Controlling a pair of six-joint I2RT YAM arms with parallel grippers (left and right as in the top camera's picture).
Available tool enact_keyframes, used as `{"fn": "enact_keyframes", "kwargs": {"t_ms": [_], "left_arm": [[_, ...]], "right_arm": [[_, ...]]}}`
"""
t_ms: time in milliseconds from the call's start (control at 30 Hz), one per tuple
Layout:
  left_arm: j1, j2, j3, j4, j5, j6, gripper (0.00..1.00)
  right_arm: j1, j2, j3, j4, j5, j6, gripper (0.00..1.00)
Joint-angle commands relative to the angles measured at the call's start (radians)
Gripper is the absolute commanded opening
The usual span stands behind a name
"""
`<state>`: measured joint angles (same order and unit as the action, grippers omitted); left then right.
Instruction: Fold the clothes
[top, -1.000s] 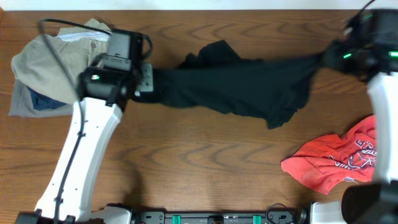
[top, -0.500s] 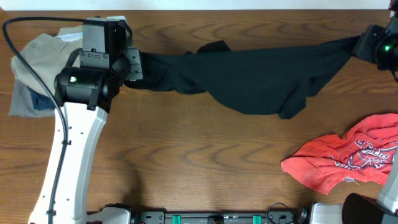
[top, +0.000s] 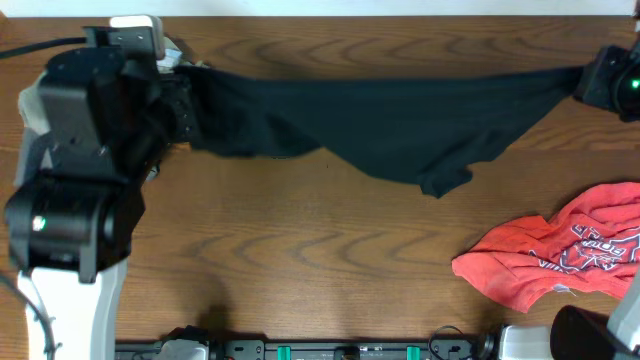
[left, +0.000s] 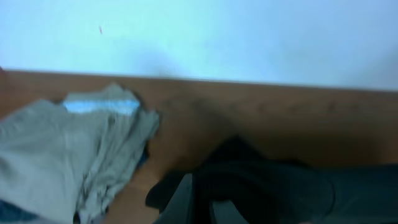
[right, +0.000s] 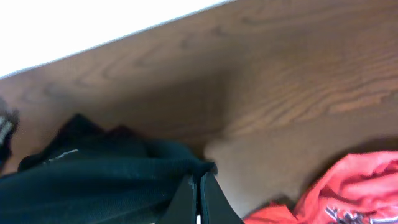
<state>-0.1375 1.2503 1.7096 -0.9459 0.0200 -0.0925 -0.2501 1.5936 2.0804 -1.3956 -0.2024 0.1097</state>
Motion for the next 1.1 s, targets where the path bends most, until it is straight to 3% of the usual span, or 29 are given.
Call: {"fn": "enact_keyframes", "kwargs": {"t_ms": [0, 200, 500, 567, 667, 700, 867, 1067], "left_arm": [[0.001, 0.089, -0.029, -0.026, 0.000, 0.009, 0.06], [-0.010, 0.238, -0.038, -0.024, -0.001, 0.010, 0.06], [-0.021, 0.444, -0.038, 0.040, -0.001, 0.010, 0.06], [-0.024, 0.480, -0.038, 0.042, -0.001, 0.010, 0.06], [-0.026, 0.523, -0.038, 0.056, -0.001, 0.010, 0.06], [-0.026, 0.536, -0.038, 0.066, -0.001, 0.010, 0.06], [-0.026, 0.562, -0.038, 0.101, -0.002, 0.010, 0.06], [-0.026, 0.563, -0.038, 0.140, -0.005, 0.011, 0.06]], "right_arm": [[-0.017, 0.068, -0.002, -0.020, 0.018, -0.060, 0.01], [-0.005, 0.226, -0.002, -0.058, 0.018, -0.060, 0.01], [0.059, 0.471, -0.002, 0.027, 0.018, -0.062, 0.01], [0.074, 0.505, -0.002, 0.048, 0.017, -0.062, 0.12], [0.093, 0.528, -0.002, 0.085, 0.013, -0.036, 0.54], [0.098, 0.528, -0.002, 0.099, 0.013, -0.019, 0.63], [0.129, 0.530, -0.003, 0.086, -0.008, -0.015, 0.67], [0.193, 0.535, -0.076, 0.061, -0.008, -0.022, 0.60]]}}
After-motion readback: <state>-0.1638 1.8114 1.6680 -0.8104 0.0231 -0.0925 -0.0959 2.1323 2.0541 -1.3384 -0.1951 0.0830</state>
